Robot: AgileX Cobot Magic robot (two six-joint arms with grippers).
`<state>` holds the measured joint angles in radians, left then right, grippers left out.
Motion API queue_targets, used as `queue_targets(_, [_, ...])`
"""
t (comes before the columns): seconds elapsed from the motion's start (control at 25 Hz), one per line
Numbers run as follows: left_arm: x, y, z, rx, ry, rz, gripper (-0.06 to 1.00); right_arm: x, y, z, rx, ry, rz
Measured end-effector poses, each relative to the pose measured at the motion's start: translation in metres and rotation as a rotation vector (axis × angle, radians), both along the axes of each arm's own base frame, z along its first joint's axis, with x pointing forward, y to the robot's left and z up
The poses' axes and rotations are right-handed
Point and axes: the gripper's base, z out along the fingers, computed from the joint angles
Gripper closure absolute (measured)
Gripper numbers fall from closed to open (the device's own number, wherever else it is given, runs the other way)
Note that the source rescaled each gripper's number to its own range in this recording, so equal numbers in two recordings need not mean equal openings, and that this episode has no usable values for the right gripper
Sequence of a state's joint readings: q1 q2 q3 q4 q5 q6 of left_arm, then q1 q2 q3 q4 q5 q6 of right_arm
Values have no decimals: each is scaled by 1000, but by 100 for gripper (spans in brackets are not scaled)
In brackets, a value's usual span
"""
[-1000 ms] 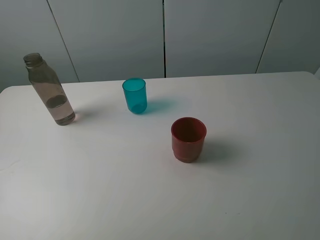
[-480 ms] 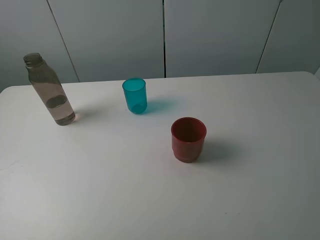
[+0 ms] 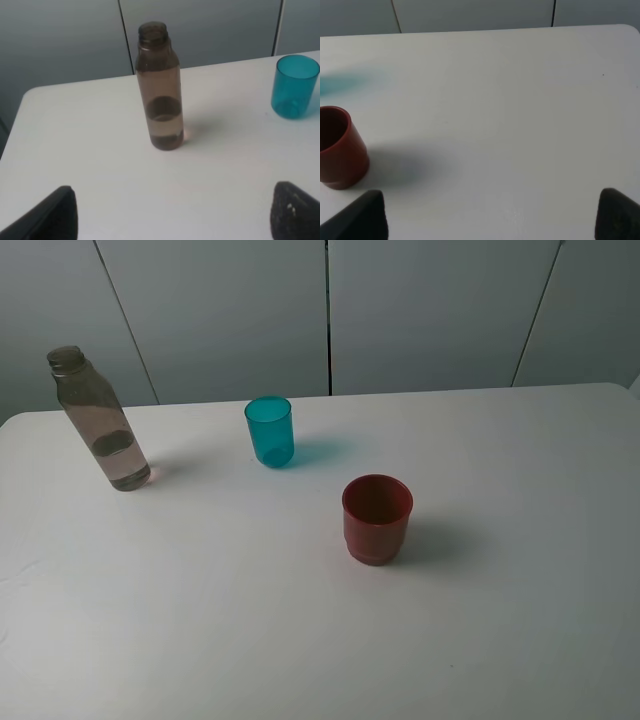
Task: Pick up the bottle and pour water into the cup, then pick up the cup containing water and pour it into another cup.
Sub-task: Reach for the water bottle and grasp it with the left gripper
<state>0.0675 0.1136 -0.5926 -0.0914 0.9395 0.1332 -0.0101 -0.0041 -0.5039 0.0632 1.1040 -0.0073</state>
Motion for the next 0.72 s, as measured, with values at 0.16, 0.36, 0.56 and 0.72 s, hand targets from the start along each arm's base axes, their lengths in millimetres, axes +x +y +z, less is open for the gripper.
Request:
queue_targets(0.16, [20, 2, 7, 1, -19, 12, -1, 0, 0, 0, 0, 0, 0])
queue_targets(0.36, [51, 5, 13, 2, -25, 24, -1, 0, 0, 0, 0, 0, 0])
queue_targets(0.56, [86, 9, 16, 3, -43, 35, -1, 0, 0, 0, 0, 0, 0])
queue_targets(0.72, [118, 12, 10, 18, -7, 37, -1, 0, 0, 0, 0, 0, 0])
